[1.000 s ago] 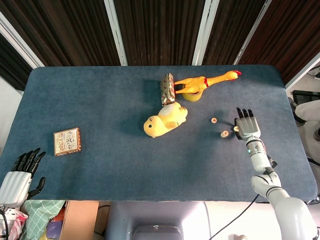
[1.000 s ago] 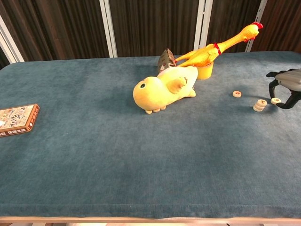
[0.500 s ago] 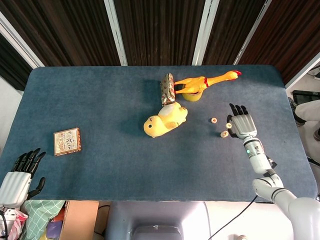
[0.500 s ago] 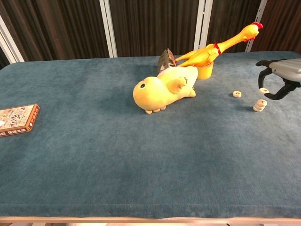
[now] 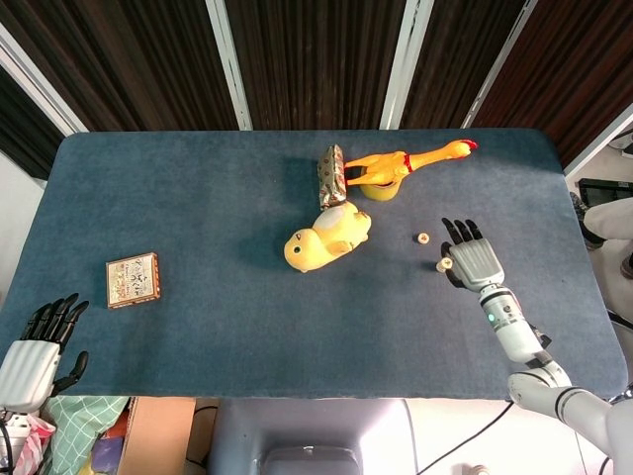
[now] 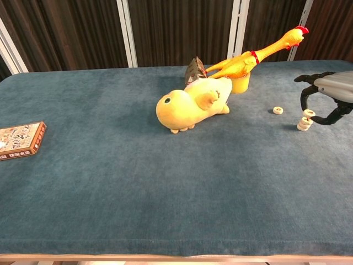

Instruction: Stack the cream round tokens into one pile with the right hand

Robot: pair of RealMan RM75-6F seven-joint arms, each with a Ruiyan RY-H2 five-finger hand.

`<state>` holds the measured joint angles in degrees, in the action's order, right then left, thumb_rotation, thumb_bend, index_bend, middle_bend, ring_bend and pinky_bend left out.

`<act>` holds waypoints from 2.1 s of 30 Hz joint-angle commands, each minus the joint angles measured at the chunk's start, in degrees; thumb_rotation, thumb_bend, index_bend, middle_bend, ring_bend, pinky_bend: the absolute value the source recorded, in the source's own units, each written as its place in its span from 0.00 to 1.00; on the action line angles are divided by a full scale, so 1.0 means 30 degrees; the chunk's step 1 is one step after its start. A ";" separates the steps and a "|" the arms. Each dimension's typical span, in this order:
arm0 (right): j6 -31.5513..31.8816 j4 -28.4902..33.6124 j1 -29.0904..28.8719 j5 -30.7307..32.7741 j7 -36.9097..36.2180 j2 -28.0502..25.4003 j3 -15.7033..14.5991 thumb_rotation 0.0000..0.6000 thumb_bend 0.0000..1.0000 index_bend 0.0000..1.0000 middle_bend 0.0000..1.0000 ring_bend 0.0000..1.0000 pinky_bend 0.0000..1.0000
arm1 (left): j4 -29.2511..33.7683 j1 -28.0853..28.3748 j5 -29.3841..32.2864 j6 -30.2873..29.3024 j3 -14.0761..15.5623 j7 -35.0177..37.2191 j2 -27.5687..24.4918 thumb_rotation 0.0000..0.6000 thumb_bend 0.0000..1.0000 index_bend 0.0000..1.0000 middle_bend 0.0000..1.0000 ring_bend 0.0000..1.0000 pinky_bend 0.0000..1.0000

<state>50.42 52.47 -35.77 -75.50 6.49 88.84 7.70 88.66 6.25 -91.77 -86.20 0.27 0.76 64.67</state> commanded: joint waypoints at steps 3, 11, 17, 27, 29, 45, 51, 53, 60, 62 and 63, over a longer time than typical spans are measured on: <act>-0.0363 -0.0258 -0.0011 0.0487 0.0696 0.0046 0.0047 1.00 0.52 0.61 0.11 0.00 0.00 | 0.0004 0.0016 -0.0007 0.0031 0.0005 -0.0063 0.0013 1.00 0.46 0.00 0.00 0.00 0.10; -0.0748 -0.0842 -0.0275 0.0695 0.0852 0.0558 0.0103 1.00 0.52 0.60 0.11 0.00 0.00 | 0.0053 0.0016 0.0045 0.0068 -0.0001 -0.0214 0.0052 1.00 0.46 0.00 0.00 0.00 0.10; -0.0882 -0.0941 -0.0318 0.0710 0.0887 0.0619 0.0037 1.00 0.52 0.47 0.11 0.00 0.00 | 0.0034 0.0014 0.0073 0.0068 -0.0015 -0.0133 0.0029 1.00 0.46 0.00 0.00 0.00 0.10; -0.0857 -0.0331 -0.0281 0.1015 0.0185 0.0083 0.0395 1.00 0.52 0.34 0.10 0.00 0.00 | 0.0018 -0.0051 -0.0013 -0.0067 0.0019 -0.0047 -0.0003 1.00 0.46 0.00 0.00 0.00 0.10; -0.0901 -0.0039 -0.0349 0.1148 -0.0398 -0.0135 0.0665 1.00 0.52 0.35 0.10 0.00 0.00 | 0.0022 -0.0024 0.0012 -0.0008 0.0011 -0.0081 0.0007 1.00 0.46 0.00 0.00 0.00 0.10; -0.3820 -0.3738 -0.4099 0.6367 0.3729 0.2940 0.3525 1.00 0.40 0.46 0.10 0.00 0.00 | 0.0075 0.0338 0.0585 0.0792 -0.0194 -0.0767 0.0235 1.00 0.46 0.00 0.00 0.00 0.10; -0.4304 -0.5329 -0.4787 0.6842 0.5067 0.4109 0.3348 1.00 0.40 0.49 0.10 0.00 0.00 | 0.0053 0.0229 0.0797 0.0690 -0.0244 -0.0745 0.0210 1.00 0.46 0.00 0.00 0.00 0.10; -0.4378 -0.5655 -0.4998 0.6814 0.5280 0.4361 0.3305 1.00 0.40 0.49 0.10 0.00 0.00 | 0.0067 0.0153 0.0750 0.0533 -0.0231 -0.0679 0.0177 1.00 0.46 0.00 0.00 0.00 0.10; -0.5379 -0.8091 -0.5639 0.7154 0.6144 0.5847 0.3182 1.00 0.40 0.50 0.10 0.00 0.00 | 0.0014 0.0116 0.0845 0.0441 -0.0312 -0.0435 0.0122 1.00 0.46 0.00 0.00 0.00 0.10; -0.5600 -0.8640 -0.5656 0.7119 0.6140 0.6128 0.3133 1.00 0.40 0.50 0.10 0.00 0.00 | -0.0029 0.0103 0.0814 0.0397 -0.0312 -0.0378 0.0113 1.00 0.46 0.00 0.00 0.00 0.10; -0.5733 -0.8872 -0.5666 0.7110 0.6146 0.6246 0.3113 1.00 0.40 0.50 0.10 0.00 0.00 | -0.0038 0.0109 0.0814 0.0411 -0.0309 -0.0350 0.0110 1.00 0.46 0.00 0.00 0.00 0.10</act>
<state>34.08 27.03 -52.46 -54.27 24.54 106.63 17.25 88.55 6.58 -89.32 -84.97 -0.66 -0.30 65.00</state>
